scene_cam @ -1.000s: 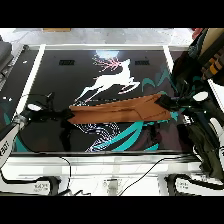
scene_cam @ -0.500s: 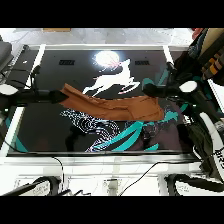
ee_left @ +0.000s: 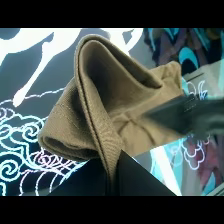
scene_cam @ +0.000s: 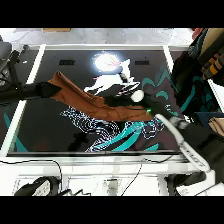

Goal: Fold the clothes and pants, and hang the long-sleeved shirts on hangers.

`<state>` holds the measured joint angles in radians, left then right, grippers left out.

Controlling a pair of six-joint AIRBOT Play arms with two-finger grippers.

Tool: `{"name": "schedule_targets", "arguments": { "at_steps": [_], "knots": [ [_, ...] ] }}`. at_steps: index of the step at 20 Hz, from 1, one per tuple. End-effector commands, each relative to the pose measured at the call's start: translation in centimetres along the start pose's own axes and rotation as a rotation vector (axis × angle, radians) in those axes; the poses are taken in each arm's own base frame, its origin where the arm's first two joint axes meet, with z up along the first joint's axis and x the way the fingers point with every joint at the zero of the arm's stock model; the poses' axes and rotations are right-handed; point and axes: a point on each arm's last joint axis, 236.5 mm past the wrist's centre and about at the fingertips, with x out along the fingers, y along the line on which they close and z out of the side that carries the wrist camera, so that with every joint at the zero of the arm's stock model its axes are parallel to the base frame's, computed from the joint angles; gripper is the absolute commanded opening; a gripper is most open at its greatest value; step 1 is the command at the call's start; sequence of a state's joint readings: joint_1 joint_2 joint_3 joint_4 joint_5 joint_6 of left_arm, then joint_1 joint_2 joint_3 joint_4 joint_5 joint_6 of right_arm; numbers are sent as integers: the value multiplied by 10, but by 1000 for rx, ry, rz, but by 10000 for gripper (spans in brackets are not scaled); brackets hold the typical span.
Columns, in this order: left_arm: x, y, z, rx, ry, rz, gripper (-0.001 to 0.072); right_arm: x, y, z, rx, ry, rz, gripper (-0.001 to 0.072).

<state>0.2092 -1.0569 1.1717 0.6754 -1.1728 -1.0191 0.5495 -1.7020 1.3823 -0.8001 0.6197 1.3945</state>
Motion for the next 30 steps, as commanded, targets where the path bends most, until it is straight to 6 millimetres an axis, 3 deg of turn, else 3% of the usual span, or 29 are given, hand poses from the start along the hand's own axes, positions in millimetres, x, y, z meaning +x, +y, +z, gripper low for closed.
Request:
{"name": "schedule_targets", "arguments": {
  "at_steps": [1, 3, 5, 9, 12, 16, 19, 22, 23, 25, 27, 30],
  "knots": [
    [-4, -3, 10, 2, -42, 3, 14, 61, 43, -32, 10, 76, 49, 12],
    [-5, -2, 19, -5, -81, 10, 14, 76, 53, -38, -4, 89, 62, 12],
    [-5, -1, 29, -12, -126, 16, 13, 76, 48, -33, -41, 79, 43, 13],
    [13, -10, 38, 5, -158, 10, 13, 46, -6, -18, -76, 142, -53, 13],
    [61, -33, 31, 15, -128, -41, 13, -11, -59, 4, -40, 195, -128, 13],
    [162, -106, -2, -99, -81, -204, 14, -116, -115, 63, -3, 74, -235, 13],
    [238, -154, -62, -185, -13, -226, 14, -198, -146, 100, 27, -67, -320, 13],
    [283, -187, -125, -243, 64, -215, 16, -257, -174, 110, 68, -137, -394, 13],
    [290, -195, -143, -233, 94, -216, 129, -270, -185, 108, 83, -138, -421, 13],
    [294, -202, -156, -224, 119, -222, 678, -288, -215, 98, 69, -102, -488, 13],
    [290, -201, -149, -227, 108, -227, 710, -302, -244, 83, 56, -51, -546, 13],
    [275, -185, -111, -232, 35, -217, 710, -304, -280, 48, 90, 42, -543, 12]
  ]
}}
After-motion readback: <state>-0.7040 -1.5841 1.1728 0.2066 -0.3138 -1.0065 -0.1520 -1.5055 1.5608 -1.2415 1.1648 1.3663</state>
